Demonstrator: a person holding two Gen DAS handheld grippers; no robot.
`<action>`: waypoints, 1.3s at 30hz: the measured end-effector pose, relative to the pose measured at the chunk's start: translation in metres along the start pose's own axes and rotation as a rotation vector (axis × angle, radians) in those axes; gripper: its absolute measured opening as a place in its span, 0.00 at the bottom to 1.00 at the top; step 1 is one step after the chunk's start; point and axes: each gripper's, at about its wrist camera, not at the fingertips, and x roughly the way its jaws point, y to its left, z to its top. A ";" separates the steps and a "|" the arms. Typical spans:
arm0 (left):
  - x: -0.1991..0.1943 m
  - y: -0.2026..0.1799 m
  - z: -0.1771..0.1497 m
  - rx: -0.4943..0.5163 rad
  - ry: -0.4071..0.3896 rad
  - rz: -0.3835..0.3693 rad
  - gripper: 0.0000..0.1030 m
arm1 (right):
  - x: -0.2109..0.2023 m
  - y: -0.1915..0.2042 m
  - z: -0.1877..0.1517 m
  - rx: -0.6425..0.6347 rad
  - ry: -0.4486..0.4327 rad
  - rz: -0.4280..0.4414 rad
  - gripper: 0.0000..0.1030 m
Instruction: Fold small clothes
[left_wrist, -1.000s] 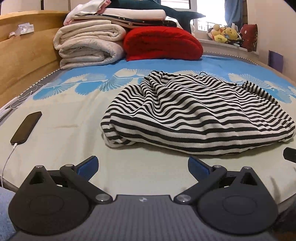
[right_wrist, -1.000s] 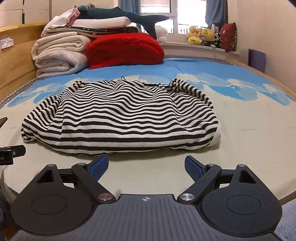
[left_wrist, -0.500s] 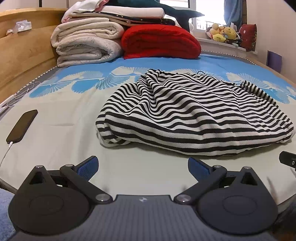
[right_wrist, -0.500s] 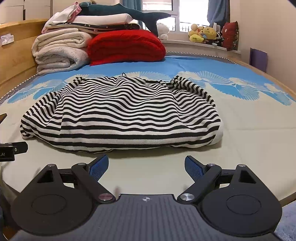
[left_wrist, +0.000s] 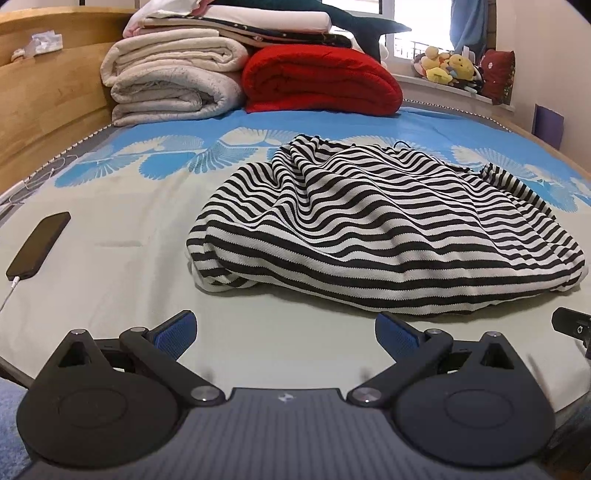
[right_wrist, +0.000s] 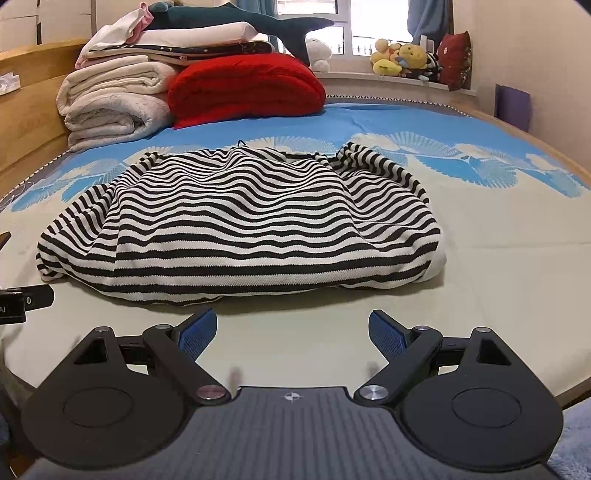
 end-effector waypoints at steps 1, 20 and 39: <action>0.001 0.001 0.001 -0.007 0.002 0.000 1.00 | 0.001 -0.003 0.001 0.015 0.004 0.005 0.87; 0.028 0.058 0.028 -0.233 0.051 0.226 1.00 | 0.113 -0.158 0.029 1.132 0.065 0.220 0.78; 0.061 0.089 0.028 -0.363 0.195 0.247 1.00 | 0.072 -0.129 0.110 0.658 -0.077 -0.160 0.15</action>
